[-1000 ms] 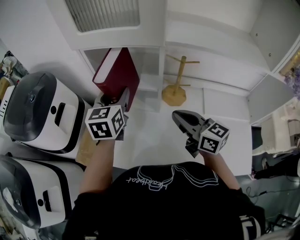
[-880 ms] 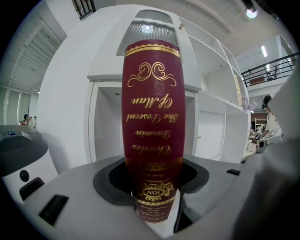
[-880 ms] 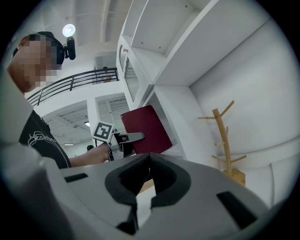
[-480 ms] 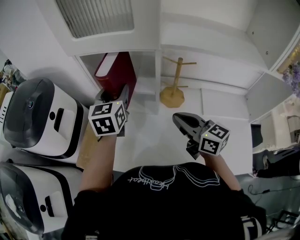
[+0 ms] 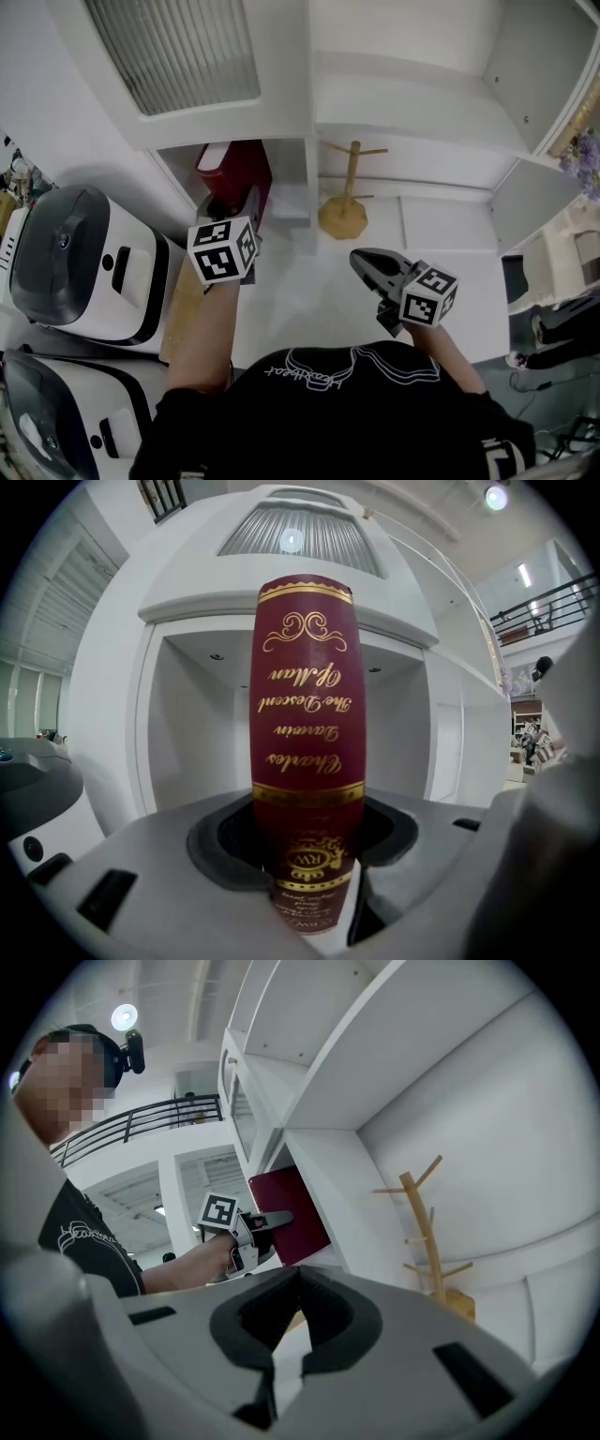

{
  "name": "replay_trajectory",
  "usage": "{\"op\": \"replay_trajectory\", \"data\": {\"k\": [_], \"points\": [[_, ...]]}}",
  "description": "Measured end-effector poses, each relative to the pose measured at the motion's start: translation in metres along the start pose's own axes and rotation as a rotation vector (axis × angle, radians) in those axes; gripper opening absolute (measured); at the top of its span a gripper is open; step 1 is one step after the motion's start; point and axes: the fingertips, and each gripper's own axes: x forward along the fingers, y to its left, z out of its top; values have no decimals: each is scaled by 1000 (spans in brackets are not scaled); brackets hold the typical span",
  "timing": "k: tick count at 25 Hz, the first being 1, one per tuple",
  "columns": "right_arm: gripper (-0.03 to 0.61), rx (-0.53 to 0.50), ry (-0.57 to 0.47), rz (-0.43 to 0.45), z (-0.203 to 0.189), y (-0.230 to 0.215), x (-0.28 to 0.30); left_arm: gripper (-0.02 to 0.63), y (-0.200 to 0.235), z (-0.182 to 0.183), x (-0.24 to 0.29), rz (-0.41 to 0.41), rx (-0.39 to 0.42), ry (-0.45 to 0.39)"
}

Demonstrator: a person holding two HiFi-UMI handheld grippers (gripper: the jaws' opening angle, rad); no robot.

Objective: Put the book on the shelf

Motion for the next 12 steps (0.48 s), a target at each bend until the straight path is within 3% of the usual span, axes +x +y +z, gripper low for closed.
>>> {"op": "replay_trajectory", "data": {"k": [12], "points": [[6,35,-2,-38,-8,-18,1,210,8,9,37,19,4,-19]]}}
